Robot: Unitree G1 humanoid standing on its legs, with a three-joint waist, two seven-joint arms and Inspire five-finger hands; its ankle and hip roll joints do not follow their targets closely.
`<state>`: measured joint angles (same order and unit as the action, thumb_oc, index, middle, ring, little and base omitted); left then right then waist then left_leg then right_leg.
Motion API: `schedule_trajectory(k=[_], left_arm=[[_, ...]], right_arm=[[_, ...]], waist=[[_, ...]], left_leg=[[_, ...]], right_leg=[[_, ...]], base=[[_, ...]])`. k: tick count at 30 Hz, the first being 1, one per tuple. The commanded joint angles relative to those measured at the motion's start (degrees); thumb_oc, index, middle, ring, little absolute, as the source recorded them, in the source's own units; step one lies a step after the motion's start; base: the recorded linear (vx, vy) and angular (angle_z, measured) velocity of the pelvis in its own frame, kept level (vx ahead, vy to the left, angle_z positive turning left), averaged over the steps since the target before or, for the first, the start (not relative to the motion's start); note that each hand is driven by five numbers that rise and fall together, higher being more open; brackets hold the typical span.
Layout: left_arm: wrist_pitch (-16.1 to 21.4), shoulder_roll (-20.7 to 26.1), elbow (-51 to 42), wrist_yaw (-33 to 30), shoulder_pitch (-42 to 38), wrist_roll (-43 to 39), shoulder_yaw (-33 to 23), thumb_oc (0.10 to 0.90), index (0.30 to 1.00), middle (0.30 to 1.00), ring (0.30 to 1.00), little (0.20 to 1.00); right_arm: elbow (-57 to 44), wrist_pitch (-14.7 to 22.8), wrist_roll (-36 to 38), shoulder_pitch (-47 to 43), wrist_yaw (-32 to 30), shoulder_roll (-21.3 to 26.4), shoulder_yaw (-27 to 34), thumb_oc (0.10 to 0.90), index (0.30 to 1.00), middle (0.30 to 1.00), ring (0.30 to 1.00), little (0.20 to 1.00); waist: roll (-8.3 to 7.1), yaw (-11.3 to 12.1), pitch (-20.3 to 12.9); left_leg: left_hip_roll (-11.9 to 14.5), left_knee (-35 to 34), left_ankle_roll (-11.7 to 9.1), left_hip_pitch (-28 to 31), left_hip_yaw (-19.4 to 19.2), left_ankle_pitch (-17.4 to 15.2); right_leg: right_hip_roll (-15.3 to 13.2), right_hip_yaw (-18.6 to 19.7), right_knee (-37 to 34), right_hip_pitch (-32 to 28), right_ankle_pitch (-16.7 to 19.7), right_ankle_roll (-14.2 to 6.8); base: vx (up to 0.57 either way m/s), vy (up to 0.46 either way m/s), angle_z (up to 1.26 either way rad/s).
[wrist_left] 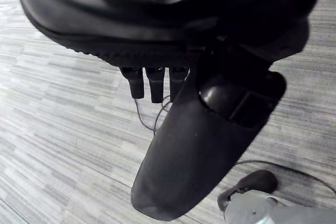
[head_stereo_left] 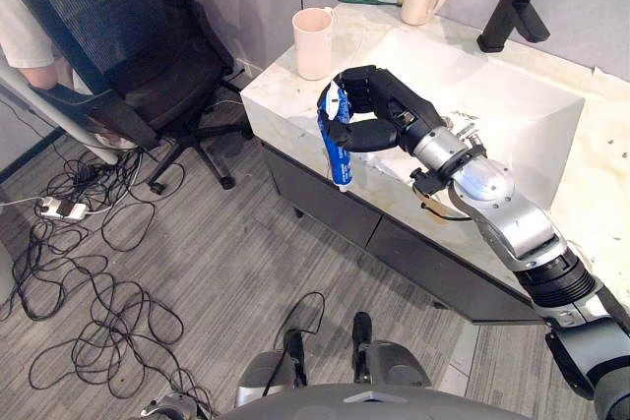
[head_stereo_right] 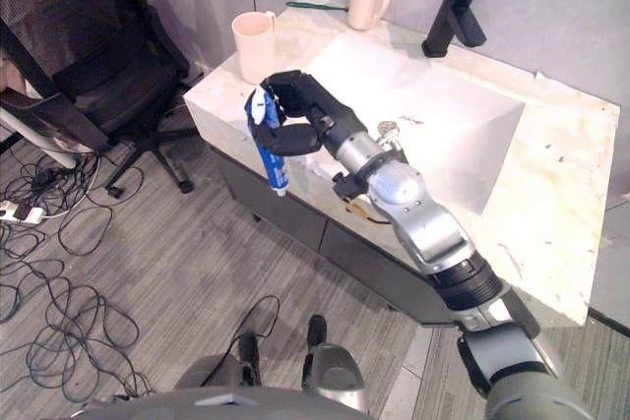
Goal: Organize the bathroom.
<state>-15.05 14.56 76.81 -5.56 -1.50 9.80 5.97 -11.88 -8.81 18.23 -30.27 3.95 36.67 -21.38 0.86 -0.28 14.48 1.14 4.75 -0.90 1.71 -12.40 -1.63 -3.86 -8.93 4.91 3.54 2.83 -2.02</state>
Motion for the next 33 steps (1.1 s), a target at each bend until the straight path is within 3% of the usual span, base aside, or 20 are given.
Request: schedule_trajectory(k=[1, 6, 12, 24, 29, 30, 31, 32, 33], left_arm=[[-1.85, 6.48, 2.31, -0.77, 3.37, 4.27, 1.5, 0.8, 0.9, 0.9, 0.9, 0.9], [-0.93, 7.31, 1.76, 0.19, 3.63, 5.32, 1.48, 0.8, 0.9, 0.9, 0.9, 0.9], [-1.11, 7.35, 1.14, 2.6, 4.02, 5.58, 2.58, 0.8, 0.9, 0.9, 0.9, 0.9], [-1.78, 8.51, 0.31, 4.2, 6.5, 3.48, 2.44, 0.8, 0.9, 0.9, 0.9, 0.9], [-2.22, 9.6, -0.13, 5.71, 6.53, 4.12, 1.91, 0.8, 0.9, 0.9, 0.9, 0.9], [-2.61, 9.44, -0.18, 5.92, 6.41, 4.49, 1.9, 0.8, 0.9, 0.9, 0.9, 0.9], [-3.98, 8.79, -0.17, 5.5, 6.22, 3.67, 2.09, 0.8, 0.9, 0.9, 0.9, 0.9], [-3.98, 8.79, -0.17, 5.5, 6.22, 3.67, 2.09, 0.8, 0.9, 0.9, 0.9, 0.9], [-4.87, 8.43, 0.1, 5.43, 5.84, 4.43, 1.35, 0.8, 0.9, 0.9, 0.9, 0.9]], right_arm=[[-6.19, 7.21, -2.77, -7.62, -3.59, -4.37, 6.74, 0.4, 0.3, 0.3, 0.3, 0.3], [-5.59, 8.92, -5.99, -9.39, -5.29, -3.01, 7.99, 0.4, 0.3, 0.3, 0.3, 0.3], [-1.68, 11.37, -8.0, -14.97, -11.05, -1.99, 7.59, 0.4, 0.3, 0.3, 0.3, 0.3], [2.57, 11.31, -8.09, -19.89, -17.47, -3.17, 7.46, 0.4, 0.3, 0.3, 0.3, 0.3], [4.22, 11.35, -7.35, -20.44, -16.86, -3.06, 7.8, 0.4, 0.3, 0.3, 0.3, 0.3], [4.39, 11.17, -7.63, -20.64, -16.78, -3.07, 7.52, 0.4, 0.3, 0.3, 0.3, 0.3], [4.91, 11.33, -7.55, -20.91, -17.09, -3.58, 6.73, 0.4, 0.3, 0.3, 0.3, 0.3], [4.91, 11.33, -7.55, -20.91, -17.09, -3.58, 6.73, 0.4, 0.3, 0.3, 0.3, 0.3], [5.56, 11.38, -6.79, -21.46, -18.17, -3.9, 6.39, 0.4, 0.3, 0.3, 0.3, 0.3]], waist=[[-2.84, 0.76, -3.56], [-2.79, 0.95, -3.85], [-2.51, 1.97, -5.31], [-0.44, 3.22, -6.96], [0.12, 2.85, -6.97], [-0.35, 3.05, -6.75], [-1.07, 4.09, -5.74], [-1.07, 4.09, -5.74], [-1.8, 4.35, -5.31]], left_leg=[[-2.01, 6.4, 1.51, -1.5, -0.8, -7.04], [-1.28, 7.3, 1.23, -1.2, -1.38, -7.51], [-0.55, 7.88, -0.1, -0.8, 0.17, -7.54], [-0.22, 2.65, -0.83, 2.25, 1.85, -5.35], [0.62, 4.72, -1.46, 2.25, 0.7, -5.83], [0.78, 8.94, -1.94, 1.3, 2.42, -5.85], [1.16, 17.45, -3.33, -1.7, 8.6, -3.2], [1.16, 17.45, -3.33, -1.7, 8.6, -3.2], [4.81, 20.2, -4.71, -3.77, 10.22, 1.08]], right_leg=[[-4.53, 1.82, 1.81, 2.25, -1.87, -6.12], [-4.63, 0.9, 2.37, 2.17, -2.33, -5.98], [-3.13, 0.24, 0.51, -0.05, -3.05, -4.3], [-3.17, -1.7, 0.61, -0.74, -3.54, -4.49], [-3.37, -2.74, 2.35, -0.9, -5.1, -3.67], [-3.32, -1.9, 2.89, -1.17, -5.61, -2.9], [-2.74, 0.18, 3.87, -1.88, -6.17, -1.62], [-2.74, 0.18, 3.87, -1.88, -6.17, -1.62], [-2.56, 0.92, 4.67, -1.9, -6.28, -0.93]], base=[[0.01, -0.034, 0.03], [0.03, -0.052, 0.08], [0.06, -0.03, 0.14], [0.04, 0.008, 0.1], [0.03, 0.018, 0.13], [0.09, -0.008, 0.04], [0.08, -0.026, 0.01], [0.09, -0.048, -0.02], [0.0, 0.0, 0.0]])
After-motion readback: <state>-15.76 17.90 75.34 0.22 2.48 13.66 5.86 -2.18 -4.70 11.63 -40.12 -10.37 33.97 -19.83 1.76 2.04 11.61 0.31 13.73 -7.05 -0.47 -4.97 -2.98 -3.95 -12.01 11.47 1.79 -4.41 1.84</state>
